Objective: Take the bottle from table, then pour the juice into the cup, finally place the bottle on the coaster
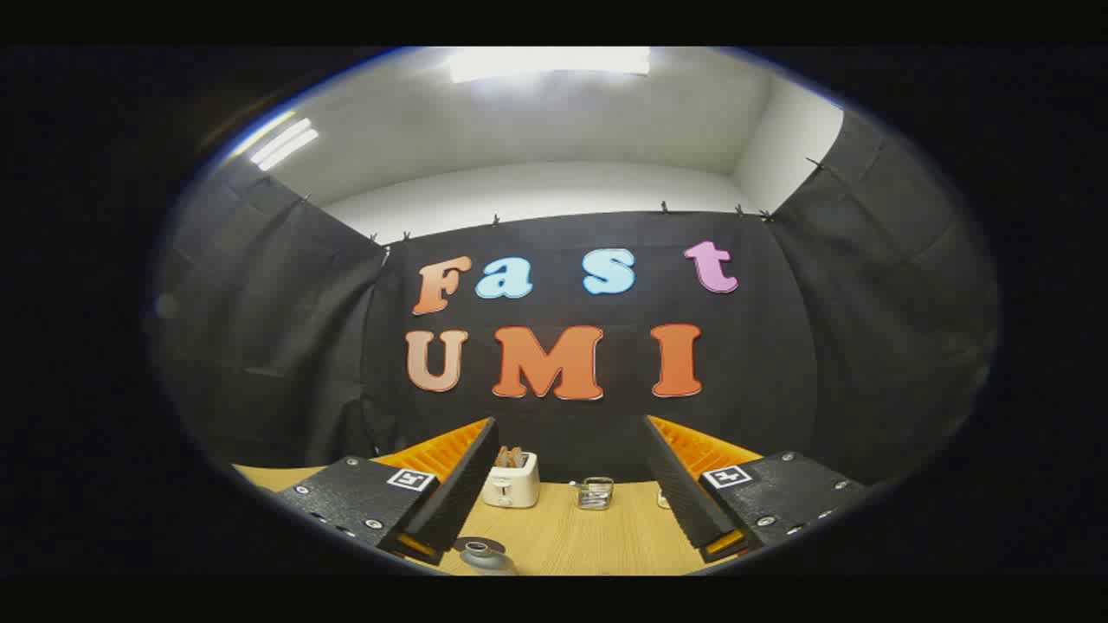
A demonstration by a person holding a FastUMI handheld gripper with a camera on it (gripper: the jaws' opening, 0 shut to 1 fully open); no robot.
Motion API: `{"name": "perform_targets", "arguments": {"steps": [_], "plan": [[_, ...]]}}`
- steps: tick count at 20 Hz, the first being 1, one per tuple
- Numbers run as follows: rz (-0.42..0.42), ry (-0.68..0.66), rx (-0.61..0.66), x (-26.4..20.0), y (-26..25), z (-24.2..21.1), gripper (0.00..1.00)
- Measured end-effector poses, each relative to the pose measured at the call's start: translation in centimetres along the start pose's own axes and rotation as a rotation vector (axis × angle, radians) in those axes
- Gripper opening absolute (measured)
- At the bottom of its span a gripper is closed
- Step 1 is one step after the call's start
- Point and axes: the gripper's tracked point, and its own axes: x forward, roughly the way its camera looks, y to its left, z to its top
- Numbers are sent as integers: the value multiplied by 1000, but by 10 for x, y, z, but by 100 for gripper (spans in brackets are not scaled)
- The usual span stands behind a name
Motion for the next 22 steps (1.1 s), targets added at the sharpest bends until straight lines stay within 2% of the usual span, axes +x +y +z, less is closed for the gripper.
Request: {"name": "perform_targets", "arguments": {"steps": [22], "plan": [[25, -40, -1, 0, 19, 23, 96]]}}
